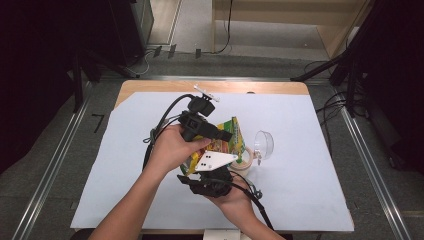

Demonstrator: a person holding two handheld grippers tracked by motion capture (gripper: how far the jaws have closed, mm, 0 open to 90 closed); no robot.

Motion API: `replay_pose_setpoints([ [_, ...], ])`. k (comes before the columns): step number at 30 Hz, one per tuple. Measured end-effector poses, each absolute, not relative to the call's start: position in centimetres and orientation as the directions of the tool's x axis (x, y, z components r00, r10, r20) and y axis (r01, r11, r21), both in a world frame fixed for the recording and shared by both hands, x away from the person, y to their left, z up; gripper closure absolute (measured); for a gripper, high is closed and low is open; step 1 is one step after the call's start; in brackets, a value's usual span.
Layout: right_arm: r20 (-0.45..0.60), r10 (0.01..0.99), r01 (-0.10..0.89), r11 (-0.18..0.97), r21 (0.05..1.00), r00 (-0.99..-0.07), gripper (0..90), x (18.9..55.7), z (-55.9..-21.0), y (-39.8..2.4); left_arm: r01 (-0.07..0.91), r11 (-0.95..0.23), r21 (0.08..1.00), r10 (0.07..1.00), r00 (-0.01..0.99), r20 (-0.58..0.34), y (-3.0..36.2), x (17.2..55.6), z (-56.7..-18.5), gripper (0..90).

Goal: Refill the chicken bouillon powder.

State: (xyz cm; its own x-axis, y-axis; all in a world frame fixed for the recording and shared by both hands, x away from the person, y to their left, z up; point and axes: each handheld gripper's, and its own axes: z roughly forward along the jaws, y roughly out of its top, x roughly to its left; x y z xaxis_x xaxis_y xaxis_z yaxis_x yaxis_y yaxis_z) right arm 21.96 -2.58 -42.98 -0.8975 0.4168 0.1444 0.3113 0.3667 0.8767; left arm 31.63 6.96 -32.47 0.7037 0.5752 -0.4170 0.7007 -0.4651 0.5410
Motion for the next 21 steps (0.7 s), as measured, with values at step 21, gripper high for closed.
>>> replay_pose_setpoints([
  [21, 0.144, 0.42, 0.31, 0.36, 0.88, -0.896, 66.9, 22.0, -42.81, -2.49, 0.693, -0.467, 0.549, 0.587, 0.707, -0.394, 6.98, 31.43, -32.21, 73.5],
])
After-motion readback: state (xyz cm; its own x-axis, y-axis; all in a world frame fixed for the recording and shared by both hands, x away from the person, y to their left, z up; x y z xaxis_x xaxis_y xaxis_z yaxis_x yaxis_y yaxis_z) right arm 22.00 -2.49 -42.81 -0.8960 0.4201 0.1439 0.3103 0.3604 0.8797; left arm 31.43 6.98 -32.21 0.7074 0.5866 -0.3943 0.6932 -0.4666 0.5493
